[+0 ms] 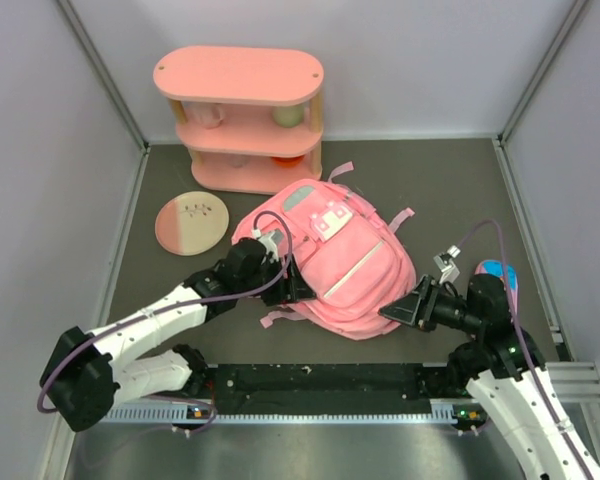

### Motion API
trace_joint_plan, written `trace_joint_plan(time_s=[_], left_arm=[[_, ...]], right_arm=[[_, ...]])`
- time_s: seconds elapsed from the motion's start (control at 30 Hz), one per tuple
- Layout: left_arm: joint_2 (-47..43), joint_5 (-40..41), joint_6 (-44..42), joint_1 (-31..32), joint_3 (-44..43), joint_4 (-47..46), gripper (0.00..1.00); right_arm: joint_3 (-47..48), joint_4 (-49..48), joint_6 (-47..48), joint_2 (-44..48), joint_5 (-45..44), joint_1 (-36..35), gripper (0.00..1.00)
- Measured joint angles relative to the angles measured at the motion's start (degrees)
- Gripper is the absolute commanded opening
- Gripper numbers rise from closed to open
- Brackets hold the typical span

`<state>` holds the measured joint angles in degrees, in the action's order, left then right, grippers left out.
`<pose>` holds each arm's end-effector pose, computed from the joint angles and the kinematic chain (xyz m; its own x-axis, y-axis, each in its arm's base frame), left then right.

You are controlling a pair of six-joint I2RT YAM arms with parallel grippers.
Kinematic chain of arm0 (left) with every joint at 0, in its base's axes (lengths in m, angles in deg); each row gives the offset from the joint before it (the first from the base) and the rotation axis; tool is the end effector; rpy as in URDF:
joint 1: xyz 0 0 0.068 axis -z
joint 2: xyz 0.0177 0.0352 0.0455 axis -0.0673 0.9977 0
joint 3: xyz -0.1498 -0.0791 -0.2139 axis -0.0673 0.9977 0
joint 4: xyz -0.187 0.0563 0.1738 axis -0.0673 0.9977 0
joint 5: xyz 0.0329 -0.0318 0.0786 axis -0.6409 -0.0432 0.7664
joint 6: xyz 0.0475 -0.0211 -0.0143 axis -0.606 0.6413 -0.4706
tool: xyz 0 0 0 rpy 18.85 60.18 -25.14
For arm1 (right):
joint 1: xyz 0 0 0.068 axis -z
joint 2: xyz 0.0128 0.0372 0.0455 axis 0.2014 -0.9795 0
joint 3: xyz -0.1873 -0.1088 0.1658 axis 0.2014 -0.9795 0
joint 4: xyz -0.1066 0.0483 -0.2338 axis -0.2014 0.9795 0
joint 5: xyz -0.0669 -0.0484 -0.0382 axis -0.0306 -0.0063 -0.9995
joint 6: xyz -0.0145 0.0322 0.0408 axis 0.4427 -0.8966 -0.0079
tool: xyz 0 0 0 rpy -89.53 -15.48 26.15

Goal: Pack the student bag
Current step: Adjust the student bag at the center of the board.

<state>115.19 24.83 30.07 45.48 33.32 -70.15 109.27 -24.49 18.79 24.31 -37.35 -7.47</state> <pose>0.1597 -0.1568 0.2249 -0.9192 -0.1472 -0.3653 0.1786 0.6710 -0.7197 0.0805 0.0509 0.2316 -0.8628 0.3761 -0.3379 -0.1570 0.4359 0.8862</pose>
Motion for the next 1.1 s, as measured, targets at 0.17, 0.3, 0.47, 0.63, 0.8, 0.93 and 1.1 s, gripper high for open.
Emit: trace_joint_plan(time_s=[0.17,0.3,0.47,0.63,0.8,0.93,1.1], left_arm=[[2.67,-1.07,3.02,0.17,-0.59,-2.51,0.65],[4.83,-1.73,4.2,0.7,-2.6,-3.19,0.65],[6.14,-2.12,4.81,1.25,-4.48,-4.0,0.6],[7.15,-2.25,4.92,1.62,-5.22,-4.09,0.6],[7.23,-2.25,5.14,1.97,-5.29,-5.11,0.62],[7.23,-2.36,5.29,2.32,-6.01,-6.71,0.62],[7.23,-2.36,5.25,2.32,-7.69,-10.1,0.69]], right_arm=[[2.16,4.09,2.45,-1.51,0.04,-2.58,0.48],[2.16,6.62,4.11,-4.04,-1.51,-5.44,0.49],[2.16,7.13,4.22,-8.13,-6.51,-11.8,0.49],[1.6,3.04,0.72,-11.63,-15.34,-18.53,0.49],[0.5,-3.69,-2.84,-12.09,-25.66,-19.12,0.48],[0.52,-6.8,-3.63,-15.23,-33.81,-19.39,0.47],[0.57,-8.26,-2.69,-22.05,-40.24,-19.43,0.46]])
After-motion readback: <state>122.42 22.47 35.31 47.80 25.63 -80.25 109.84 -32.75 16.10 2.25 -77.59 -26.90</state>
